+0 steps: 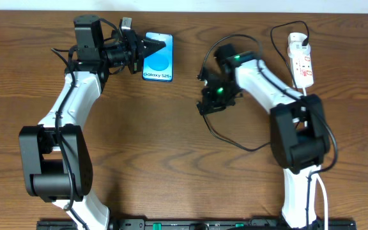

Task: Plug charger to phone and switch on socket
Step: 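Lift the cable with the right gripper and orient the tip upward, then move the cable tip toward the phone's bottom port held by left gripper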

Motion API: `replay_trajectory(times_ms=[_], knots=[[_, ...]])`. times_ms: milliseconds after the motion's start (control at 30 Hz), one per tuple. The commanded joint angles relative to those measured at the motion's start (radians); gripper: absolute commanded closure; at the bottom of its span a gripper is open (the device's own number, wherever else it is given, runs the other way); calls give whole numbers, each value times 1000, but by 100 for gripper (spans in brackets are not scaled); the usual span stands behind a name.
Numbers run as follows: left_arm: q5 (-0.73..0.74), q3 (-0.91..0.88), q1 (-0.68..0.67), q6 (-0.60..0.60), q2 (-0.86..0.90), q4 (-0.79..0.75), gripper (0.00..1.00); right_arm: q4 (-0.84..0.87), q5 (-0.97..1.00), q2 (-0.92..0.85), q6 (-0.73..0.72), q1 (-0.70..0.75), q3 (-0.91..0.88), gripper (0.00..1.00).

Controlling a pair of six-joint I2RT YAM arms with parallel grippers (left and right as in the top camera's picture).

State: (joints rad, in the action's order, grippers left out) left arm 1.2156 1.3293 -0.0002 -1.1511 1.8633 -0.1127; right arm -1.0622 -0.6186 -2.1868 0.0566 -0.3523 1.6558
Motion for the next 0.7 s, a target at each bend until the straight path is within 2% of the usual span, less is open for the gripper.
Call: replay_trajectory(times_ms=[0, 167, 267, 667], knots=[[42, 12, 4, 14, -11, -7, 93, -47, -281, 63, 213, 42, 17, 99], [43, 12, 4, 14, -11, -7, 93, -175, -475, 64, 386, 83, 17, 99], [42, 12, 3, 14, -11, -7, 93, -210, -533, 65, 430, 83, 17, 99], [45, 12, 3, 9, -11, 31, 93, -205, -561, 152, 388, 69, 59, 99]])
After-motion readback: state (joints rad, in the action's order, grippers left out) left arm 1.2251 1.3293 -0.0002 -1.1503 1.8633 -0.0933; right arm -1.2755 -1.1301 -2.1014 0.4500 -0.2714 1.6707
